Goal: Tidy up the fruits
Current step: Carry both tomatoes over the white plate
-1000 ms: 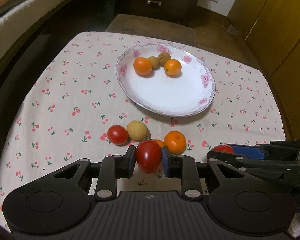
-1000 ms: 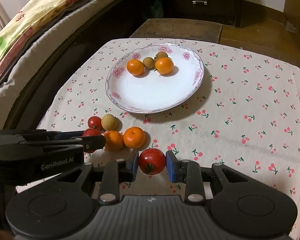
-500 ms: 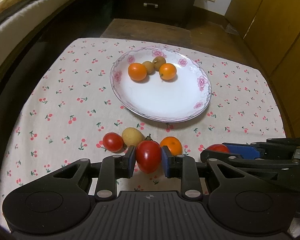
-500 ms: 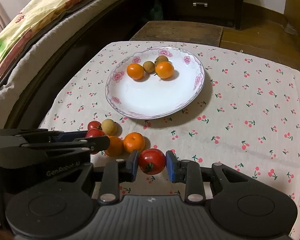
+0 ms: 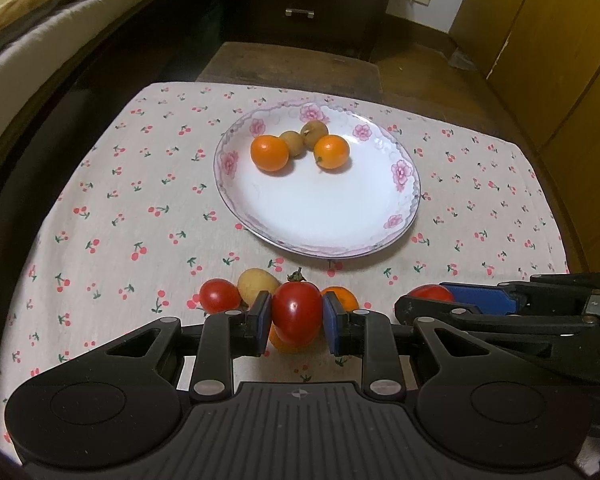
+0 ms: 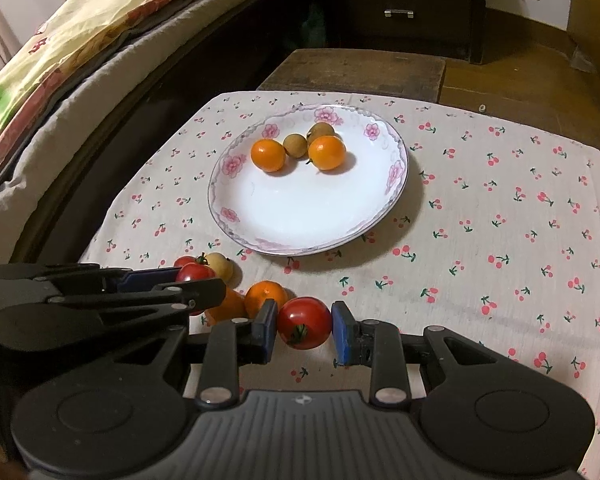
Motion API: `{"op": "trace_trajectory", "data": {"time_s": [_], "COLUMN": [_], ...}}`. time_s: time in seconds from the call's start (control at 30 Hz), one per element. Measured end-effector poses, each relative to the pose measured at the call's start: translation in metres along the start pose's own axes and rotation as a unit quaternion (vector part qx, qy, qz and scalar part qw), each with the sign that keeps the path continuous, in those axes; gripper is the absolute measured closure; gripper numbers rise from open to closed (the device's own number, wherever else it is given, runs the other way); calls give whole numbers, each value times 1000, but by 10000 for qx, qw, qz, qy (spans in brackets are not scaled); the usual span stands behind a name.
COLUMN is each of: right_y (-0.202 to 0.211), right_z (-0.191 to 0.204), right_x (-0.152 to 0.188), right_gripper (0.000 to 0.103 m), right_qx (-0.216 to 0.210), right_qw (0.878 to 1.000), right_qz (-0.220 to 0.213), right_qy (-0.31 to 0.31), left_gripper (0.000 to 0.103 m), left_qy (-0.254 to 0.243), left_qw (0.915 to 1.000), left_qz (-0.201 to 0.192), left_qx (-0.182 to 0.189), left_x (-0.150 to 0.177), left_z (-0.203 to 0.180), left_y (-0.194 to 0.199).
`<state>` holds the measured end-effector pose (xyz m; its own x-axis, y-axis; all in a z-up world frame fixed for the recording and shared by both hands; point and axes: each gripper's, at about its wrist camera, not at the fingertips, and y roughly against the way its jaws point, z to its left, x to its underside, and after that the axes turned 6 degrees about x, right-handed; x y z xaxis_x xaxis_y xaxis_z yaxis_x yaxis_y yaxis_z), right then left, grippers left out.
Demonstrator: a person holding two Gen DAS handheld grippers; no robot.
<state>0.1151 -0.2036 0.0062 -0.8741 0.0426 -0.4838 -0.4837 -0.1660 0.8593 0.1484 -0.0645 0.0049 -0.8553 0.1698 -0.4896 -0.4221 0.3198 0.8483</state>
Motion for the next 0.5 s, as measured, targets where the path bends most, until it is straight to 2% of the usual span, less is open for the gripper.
{"op": "trace_trajectory", "data": {"time_s": [0.5], "right_y": [-6], "right_z": [-5], "right_x": [-20], "right_gripper": [72], "right_qx": [50], "right_qw": [10000], "right_qz": [-75], "right_qy": [-11], "left_gripper": [70], "left_qy": [-31], "left_qw": [10000], "left_qz": [-54], "left_qx": [-66], "left_x": [-23], "left_z": [-2], "left_y": [-8]}}
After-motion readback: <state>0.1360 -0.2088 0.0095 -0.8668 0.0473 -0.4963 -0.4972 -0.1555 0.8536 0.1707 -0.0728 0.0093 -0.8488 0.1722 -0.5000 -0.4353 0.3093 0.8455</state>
